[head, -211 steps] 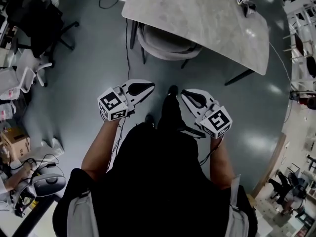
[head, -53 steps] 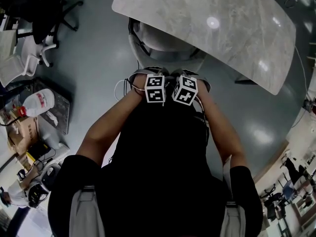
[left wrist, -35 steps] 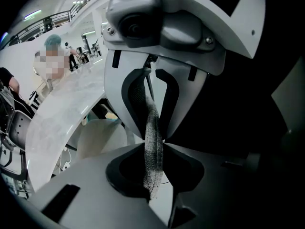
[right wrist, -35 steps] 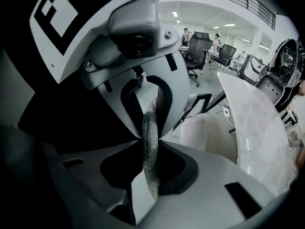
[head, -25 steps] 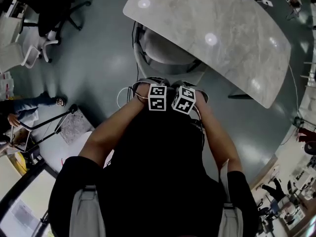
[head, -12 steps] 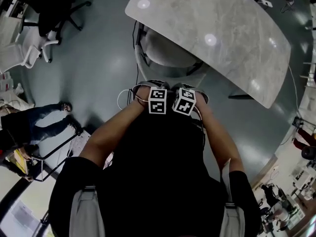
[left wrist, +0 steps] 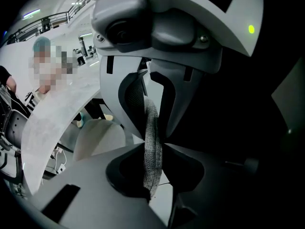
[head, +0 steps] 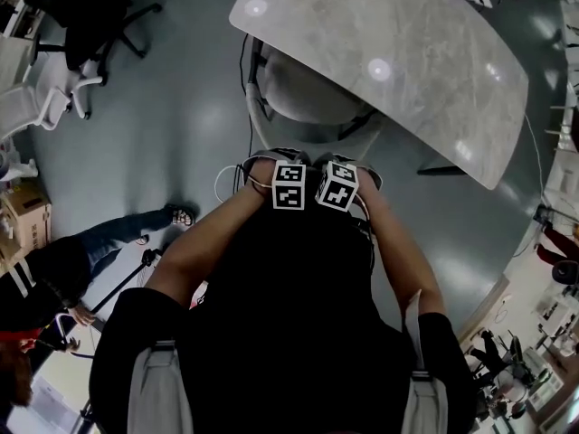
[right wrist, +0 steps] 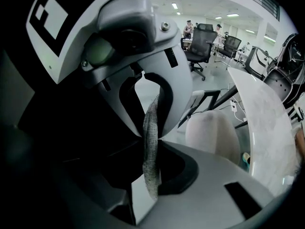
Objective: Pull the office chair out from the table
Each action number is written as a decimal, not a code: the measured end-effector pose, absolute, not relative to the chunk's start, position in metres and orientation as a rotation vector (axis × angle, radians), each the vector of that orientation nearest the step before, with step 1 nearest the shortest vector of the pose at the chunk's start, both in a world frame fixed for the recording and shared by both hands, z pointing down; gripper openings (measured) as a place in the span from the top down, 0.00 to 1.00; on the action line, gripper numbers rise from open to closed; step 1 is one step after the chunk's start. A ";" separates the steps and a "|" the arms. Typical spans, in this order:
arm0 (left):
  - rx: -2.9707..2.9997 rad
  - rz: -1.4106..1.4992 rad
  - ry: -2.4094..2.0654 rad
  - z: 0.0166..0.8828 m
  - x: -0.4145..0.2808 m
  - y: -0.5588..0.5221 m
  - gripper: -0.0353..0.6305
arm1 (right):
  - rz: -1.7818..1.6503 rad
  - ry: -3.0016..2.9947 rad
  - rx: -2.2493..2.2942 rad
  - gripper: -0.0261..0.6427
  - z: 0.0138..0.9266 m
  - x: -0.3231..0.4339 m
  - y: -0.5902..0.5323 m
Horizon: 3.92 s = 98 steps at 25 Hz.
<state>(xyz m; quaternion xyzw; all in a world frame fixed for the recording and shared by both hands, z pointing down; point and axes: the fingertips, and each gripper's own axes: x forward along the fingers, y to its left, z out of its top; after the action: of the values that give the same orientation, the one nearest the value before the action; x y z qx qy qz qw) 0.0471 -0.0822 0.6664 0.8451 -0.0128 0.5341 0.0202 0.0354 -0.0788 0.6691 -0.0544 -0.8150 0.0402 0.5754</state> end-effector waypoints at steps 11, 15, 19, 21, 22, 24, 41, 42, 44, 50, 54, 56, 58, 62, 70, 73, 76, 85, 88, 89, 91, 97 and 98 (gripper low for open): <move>2.616 1.672 -0.027 0.668 0.041 -0.067 0.82 | 0.114 -1.929 -0.095 0.83 0.670 0.029 -0.063; 2.605 1.674 -0.036 0.668 0.044 -0.062 0.82 | 0.117 -1.932 -0.103 0.83 0.674 0.033 -0.058; 2.593 1.662 -0.046 0.668 0.045 -0.057 0.82 | 0.126 -1.938 -0.137 0.83 0.670 0.032 -0.052; 2.588 1.667 -0.046 0.669 0.046 -0.055 0.82 | 0.124 -1.935 -0.150 0.83 0.669 0.034 -0.050; 2.586 1.671 -0.046 0.669 0.047 -0.053 0.82 | 0.123 -1.934 -0.153 0.83 0.669 0.035 -0.049; 2.583 1.676 -0.050 0.668 0.048 -0.052 0.82 | 0.128 -1.935 -0.156 0.83 0.671 0.036 -0.048; 2.555 1.698 -0.039 0.666 0.051 -0.043 0.83 | 0.127 -1.959 -0.191 0.84 0.668 0.039 -0.040; 2.553 1.697 -0.039 0.666 0.051 -0.041 0.83 | 0.126 -1.959 -0.195 0.84 0.668 0.039 -0.037; 2.549 1.697 -0.040 0.666 0.050 -0.037 0.83 | 0.126 -1.960 -0.204 0.84 0.668 0.038 -0.033; 2.539 1.706 -0.041 0.665 0.050 -0.023 0.83 | 0.124 -1.970 -0.213 0.84 0.667 0.037 -0.019; 2.530 1.706 -0.047 0.665 0.048 -0.015 0.83 | 0.124 -1.976 -0.211 0.84 0.666 0.036 -0.011; 2.526 1.710 -0.053 0.666 0.049 -0.010 0.83 | 0.123 -1.982 -0.209 0.84 0.666 0.037 -0.007; 2.523 1.711 -0.058 0.666 0.050 -0.004 0.83 | 0.125 -1.987 -0.204 0.84 0.667 0.038 0.000; 2.523 1.713 -0.064 0.666 0.047 0.005 0.83 | 0.124 -1.989 -0.195 0.84 0.667 0.035 0.009; 2.534 1.712 -0.073 0.665 0.043 0.014 0.83 | 0.126 -1.988 -0.155 0.85 0.667 0.031 0.018; 2.545 1.719 -0.070 0.664 0.040 0.014 0.83 | 0.127 -1.987 -0.121 0.85 0.666 0.028 0.018; 2.544 1.724 -0.058 0.665 0.040 0.019 0.84 | 0.125 -1.983 -0.094 0.85 0.668 0.029 0.022; 2.554 1.736 -0.011 0.662 0.036 0.031 0.84 | 0.143 -1.984 -0.065 0.85 0.665 0.024 0.034; 2.559 1.726 0.029 0.659 0.041 0.038 0.84 | 0.171 -1.975 -0.074 0.85 0.664 0.029 0.041; 2.563 1.724 0.040 0.659 0.042 0.041 0.84 | 0.176 -1.972 -0.079 0.85 0.664 0.030 0.044; 2.570 1.716 0.051 0.660 0.043 0.048 0.84 | 0.178 -1.967 -0.087 0.85 0.665 0.030 0.049; 2.584 1.696 0.075 0.659 0.043 0.066 0.84 | 0.183 -1.947 -0.085 0.85 0.667 0.032 0.068; 2.588 1.695 0.080 0.659 0.041 0.069 0.85 | 0.186 -1.945 -0.079 0.85 0.667 0.030 0.070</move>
<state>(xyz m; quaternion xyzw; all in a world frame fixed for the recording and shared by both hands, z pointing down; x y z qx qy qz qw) 0.0413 0.0688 0.6588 0.8360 0.0257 0.5476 0.0235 0.0300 0.0701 0.6668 -0.0336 -0.8249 0.0788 0.5588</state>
